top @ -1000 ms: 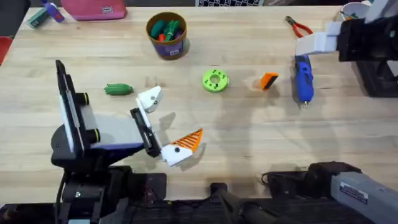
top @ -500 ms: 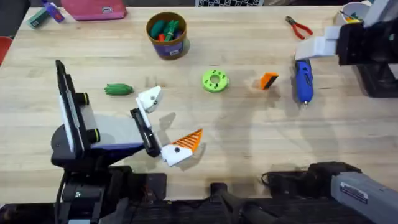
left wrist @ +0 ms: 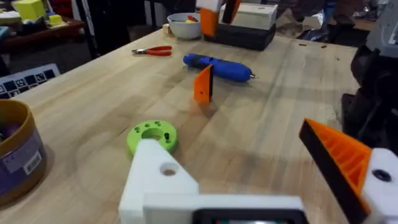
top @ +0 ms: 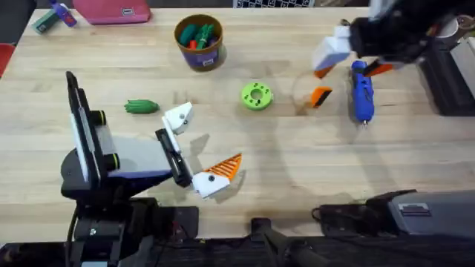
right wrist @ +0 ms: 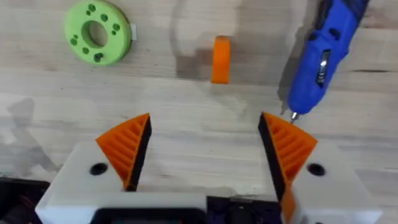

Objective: Pick up the gripper from the table and insert it into the empty holder that is missing its gripper. Then pick up a screw, insert it into the mounting hole, and use the screwdriver to tighten it. Finally, clean up the table by picking up the vegetable and placing it into the bucket.

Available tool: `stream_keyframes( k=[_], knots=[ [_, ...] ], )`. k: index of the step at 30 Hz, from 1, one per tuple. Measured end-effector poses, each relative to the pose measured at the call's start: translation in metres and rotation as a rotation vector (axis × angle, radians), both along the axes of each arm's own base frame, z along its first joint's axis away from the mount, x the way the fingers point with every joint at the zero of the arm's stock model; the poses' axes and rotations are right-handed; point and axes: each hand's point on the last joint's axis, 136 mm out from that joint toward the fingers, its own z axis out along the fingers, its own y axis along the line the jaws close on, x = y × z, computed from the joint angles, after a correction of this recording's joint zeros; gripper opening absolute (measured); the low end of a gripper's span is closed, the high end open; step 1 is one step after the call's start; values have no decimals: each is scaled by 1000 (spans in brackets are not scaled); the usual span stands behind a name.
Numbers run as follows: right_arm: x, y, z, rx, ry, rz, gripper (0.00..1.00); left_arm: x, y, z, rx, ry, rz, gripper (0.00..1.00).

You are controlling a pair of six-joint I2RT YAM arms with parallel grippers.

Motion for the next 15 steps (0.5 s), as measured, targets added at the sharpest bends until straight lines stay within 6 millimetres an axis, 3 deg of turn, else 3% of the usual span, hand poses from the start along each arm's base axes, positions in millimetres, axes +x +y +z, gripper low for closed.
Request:
stream_keyframes(
  k=[6, 10, 15],
  knots=[
    [9, 6, -33, -15, 113, -44, 994, 0, 0, 0, 0, 0, 0, 987],
    [19, 8, -44, -10, 98, -58, 992, 0, 0, 0, 0, 0, 0, 986],
    [18, 4, -64, -12, 109, -69, 984, 0, 0, 0, 0, 0, 0, 985]
  ],
)
